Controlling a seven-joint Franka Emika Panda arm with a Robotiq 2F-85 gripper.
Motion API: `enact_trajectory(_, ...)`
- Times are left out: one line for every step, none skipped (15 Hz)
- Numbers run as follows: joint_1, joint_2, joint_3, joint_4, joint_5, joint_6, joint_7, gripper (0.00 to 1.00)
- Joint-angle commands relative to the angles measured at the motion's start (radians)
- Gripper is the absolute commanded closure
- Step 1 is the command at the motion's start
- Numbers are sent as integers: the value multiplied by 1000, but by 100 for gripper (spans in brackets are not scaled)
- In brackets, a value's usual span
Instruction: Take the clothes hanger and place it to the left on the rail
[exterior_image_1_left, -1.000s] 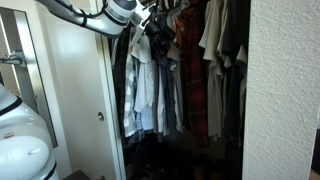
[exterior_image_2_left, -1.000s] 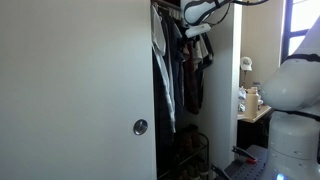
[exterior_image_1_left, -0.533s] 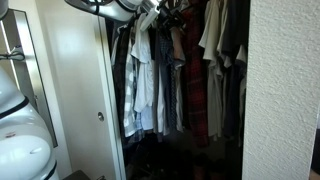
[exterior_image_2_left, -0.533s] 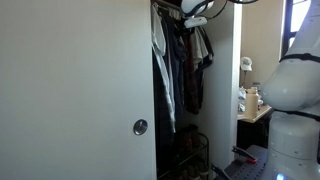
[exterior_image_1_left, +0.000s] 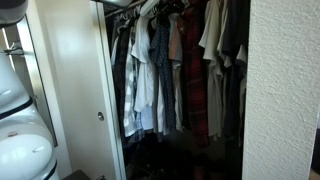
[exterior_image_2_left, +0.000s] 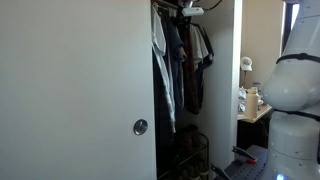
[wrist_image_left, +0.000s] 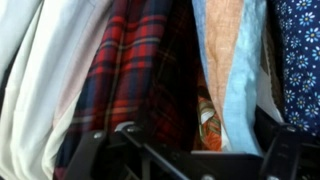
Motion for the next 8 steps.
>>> enact_trajectory(15, 67, -14, 154, 37, -104, -32, 0)
enact_trajectory(15, 78, -18, 183, 49, -131, -33, 0)
enact_trajectory(15, 91, -20, 218, 61, -162, -32, 0)
enact_trajectory(14, 101, -23, 247, 69, -185, -27, 0)
enact_trajectory(12, 113, -25, 279, 74, -211, -24, 0)
enact_trajectory(11, 125, -28, 307, 72, -231, -20, 0)
enact_trajectory(10, 138, -29, 342, 63, -251, -15, 0)
enact_trajectory(10, 151, -31, 373, 53, -266, -10, 0)
